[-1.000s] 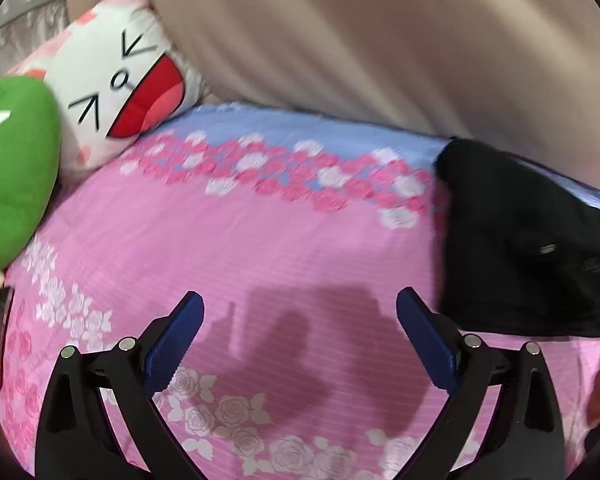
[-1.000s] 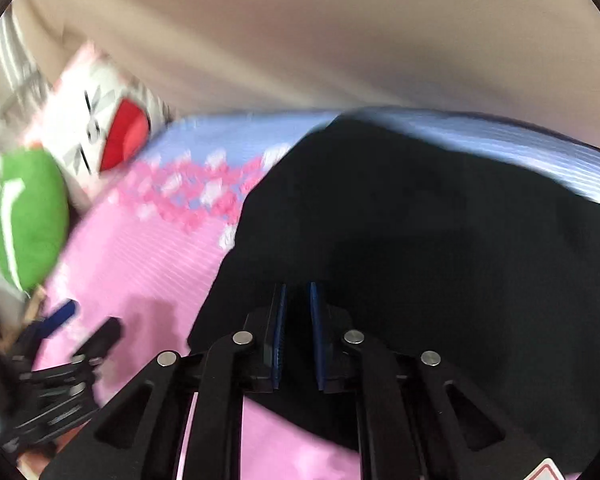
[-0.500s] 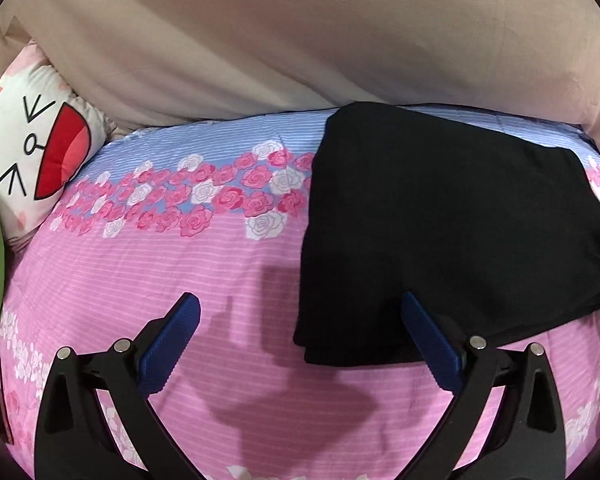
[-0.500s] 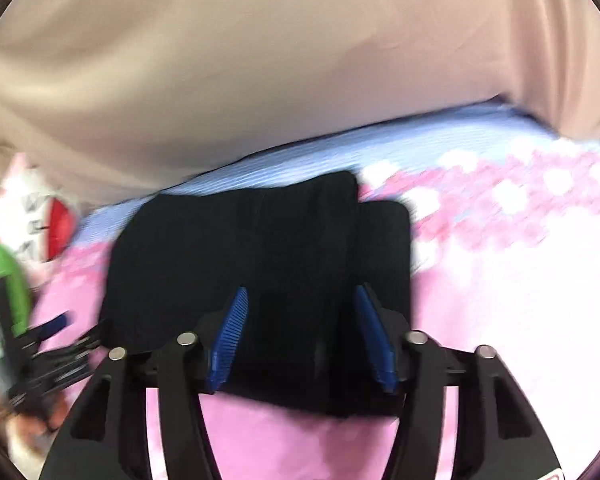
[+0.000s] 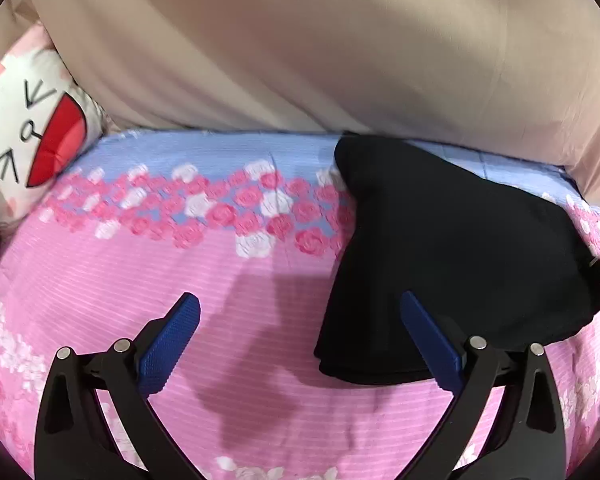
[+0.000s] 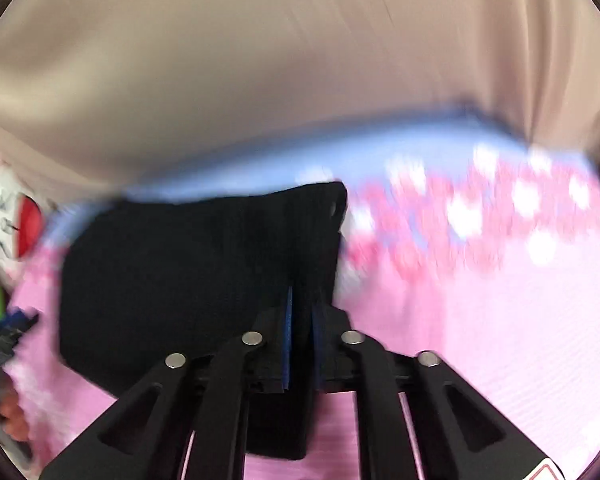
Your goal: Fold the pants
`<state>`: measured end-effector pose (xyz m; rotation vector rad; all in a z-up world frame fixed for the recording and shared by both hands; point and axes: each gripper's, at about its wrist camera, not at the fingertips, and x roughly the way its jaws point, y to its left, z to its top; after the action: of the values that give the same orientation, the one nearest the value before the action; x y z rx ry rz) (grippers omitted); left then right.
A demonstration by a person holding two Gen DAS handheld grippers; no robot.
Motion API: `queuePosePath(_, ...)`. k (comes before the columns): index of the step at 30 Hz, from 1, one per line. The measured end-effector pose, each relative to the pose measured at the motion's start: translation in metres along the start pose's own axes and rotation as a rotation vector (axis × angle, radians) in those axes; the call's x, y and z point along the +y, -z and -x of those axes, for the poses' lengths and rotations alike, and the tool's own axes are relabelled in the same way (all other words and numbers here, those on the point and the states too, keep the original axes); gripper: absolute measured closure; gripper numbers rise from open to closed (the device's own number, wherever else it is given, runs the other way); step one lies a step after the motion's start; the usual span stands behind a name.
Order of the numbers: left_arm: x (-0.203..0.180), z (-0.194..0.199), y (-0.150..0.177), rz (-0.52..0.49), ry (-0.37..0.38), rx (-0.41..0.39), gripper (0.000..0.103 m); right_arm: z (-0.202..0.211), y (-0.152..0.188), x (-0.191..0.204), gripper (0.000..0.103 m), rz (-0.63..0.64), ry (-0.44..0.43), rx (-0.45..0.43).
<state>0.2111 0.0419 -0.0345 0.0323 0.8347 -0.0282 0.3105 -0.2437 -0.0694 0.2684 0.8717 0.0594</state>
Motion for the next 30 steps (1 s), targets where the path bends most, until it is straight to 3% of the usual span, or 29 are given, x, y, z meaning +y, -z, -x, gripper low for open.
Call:
queuePosePath(2, 0.0, -0.016, 0.002, 0.025, 0.041, 0.05, 0.005, 0.005, 0.003, -0.001, 0.086, -0.039, -0.034, -0.038)
queuePosePath(3, -0.001, -0.023, 0.003, 0.031, 0.052, 0.069, 0.005, 0.014, 0.002, 0.0, 0.078, -0.052, -0.049, -0.041)
queuePosePath(4, -0.003, -0.029, 0.004, 0.034, 0.056, 0.085, 0.005, 0.025, 0.003, -0.005, 0.049, -0.064, -0.066, -0.049)
queuePosePath(6, -0.007, -0.04, 0.006, 0.021, 0.072, 0.106, 0.005, 0.036, 0.012, -0.003, 0.037, -0.057, -0.068, -0.058)
queuePosePath(8, 0.002, -0.059, 0.007, 0.065, 0.117, 0.173, 0.005, 0.043, 0.027, -0.02, 0.037, -0.049, -0.063, -0.024)
queuePosePath(9, 0.008, -0.061, 0.007, 0.097, 0.141, 0.164, 0.009, 0.039, 0.037, -0.021, 0.038, -0.034, -0.065, -0.018)
queuePosePath(12, 0.008, -0.051, 0.01, 0.094, 0.129, 0.168, 0.023, 0.044, 0.046, -0.027, 0.038, -0.042, -0.063, -0.022)
queuePosePath(13, 0.007, -0.045, 0.012, 0.095, 0.133, 0.159, 0.024, 0.052, 0.047, -0.024, 0.038, -0.049, -0.056, -0.032)
queuePosePath(15, 0.003, -0.022, 0.013, 0.072, 0.066, 0.111, 0.025, 0.079, 0.051, -0.014, 0.038, -0.019, -0.04, -0.088)
queuePosePath(18, -0.007, 0.017, 0.021, 0.006, -0.033, -0.005, 0.013, 0.114, 0.07, 0.007, 0.038, 0.038, -0.013, -0.155)
queuePosePath(21, -0.026, 0.05, 0.036, -0.065, -0.101, -0.088, 0.01, 0.13, 0.098, 0.028, 0.037, 0.099, 0.077, -0.186)
queuePosePath(23, -0.038, 0.067, 0.05, -0.105, -0.108, -0.127, 0.008, 0.136, 0.118, 0.043, 0.037, 0.131, 0.135, -0.217)
queuePosePath(30, -0.058, 0.088, 0.09, -0.162, -0.073, -0.199, 0.005, 0.137, 0.16, 0.06, 0.028, 0.125, 0.153, -0.247)
